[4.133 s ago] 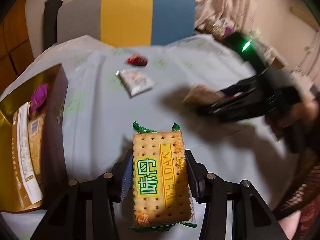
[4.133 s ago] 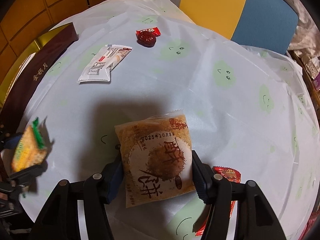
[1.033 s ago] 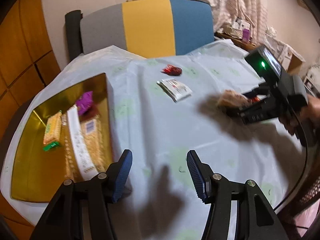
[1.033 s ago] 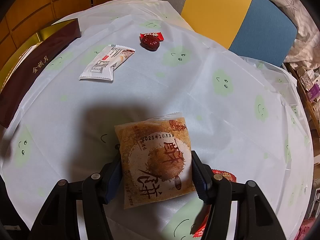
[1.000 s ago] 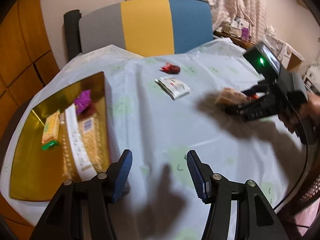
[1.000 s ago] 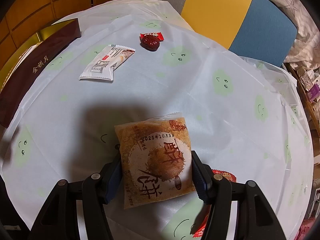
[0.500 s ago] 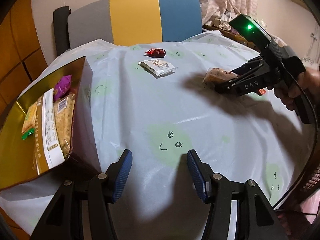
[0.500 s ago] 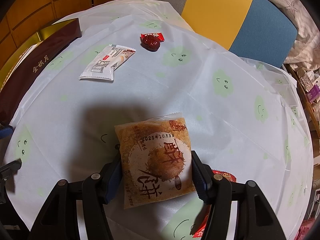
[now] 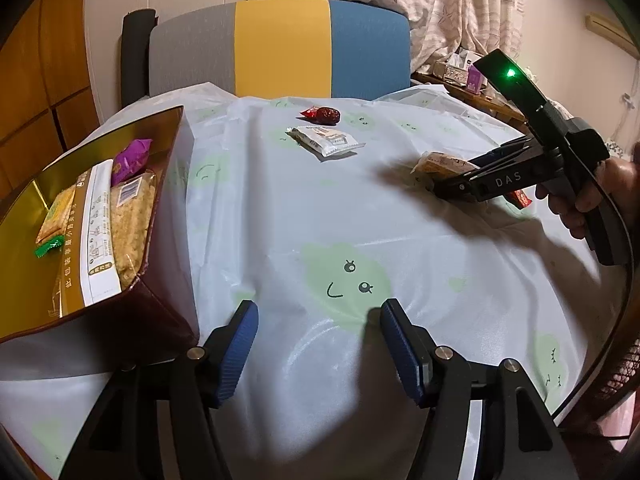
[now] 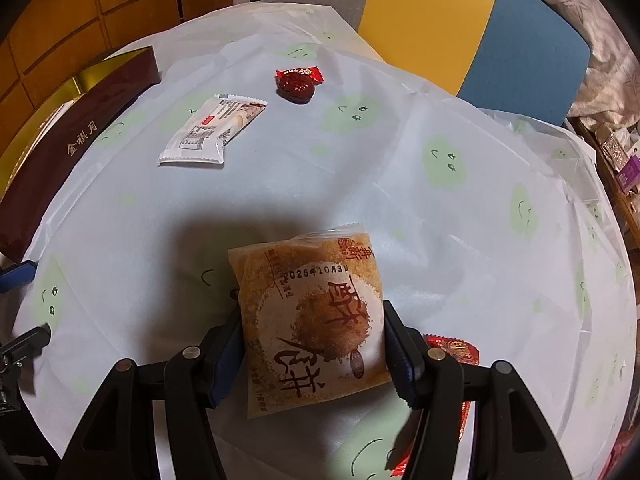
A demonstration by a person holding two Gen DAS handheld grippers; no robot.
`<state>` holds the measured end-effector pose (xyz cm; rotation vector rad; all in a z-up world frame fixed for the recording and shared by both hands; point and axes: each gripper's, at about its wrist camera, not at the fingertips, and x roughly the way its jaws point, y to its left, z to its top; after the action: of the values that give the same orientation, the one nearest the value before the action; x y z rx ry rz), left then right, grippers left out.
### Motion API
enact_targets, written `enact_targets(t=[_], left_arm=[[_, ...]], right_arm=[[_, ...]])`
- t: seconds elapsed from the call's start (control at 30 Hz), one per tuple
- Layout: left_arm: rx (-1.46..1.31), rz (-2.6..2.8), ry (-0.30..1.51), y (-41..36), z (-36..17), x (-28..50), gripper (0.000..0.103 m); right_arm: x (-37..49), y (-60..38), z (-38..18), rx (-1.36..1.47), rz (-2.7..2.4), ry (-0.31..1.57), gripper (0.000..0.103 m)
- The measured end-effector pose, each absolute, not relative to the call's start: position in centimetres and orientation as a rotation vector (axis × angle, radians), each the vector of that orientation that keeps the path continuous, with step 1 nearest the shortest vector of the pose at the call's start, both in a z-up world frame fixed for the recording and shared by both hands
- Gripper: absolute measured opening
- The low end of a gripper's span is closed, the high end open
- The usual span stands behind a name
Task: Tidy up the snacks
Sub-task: 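Withdraw the left tool from the tin back over the table, then carry the mooncake bag into the gold tin and open the right tool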
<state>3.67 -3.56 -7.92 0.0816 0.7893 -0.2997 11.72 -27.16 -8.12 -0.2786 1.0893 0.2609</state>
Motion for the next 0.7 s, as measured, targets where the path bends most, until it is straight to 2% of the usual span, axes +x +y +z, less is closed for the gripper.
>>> enact_targets(t=[0.17,0.7], left_arm=[[0.055,-0.3,0.783,-3.0,-8.3,4.0,0.073],[0.069,-0.309,0.731,-3.1,-8.5,3.3,0.073]], right_arm=[[11.6,-27.4,-8.0,-0.27,0.247,1.092,0.062],[13.5,-26.7,-7.1,-0.151,0.109,1.219,0.061]])
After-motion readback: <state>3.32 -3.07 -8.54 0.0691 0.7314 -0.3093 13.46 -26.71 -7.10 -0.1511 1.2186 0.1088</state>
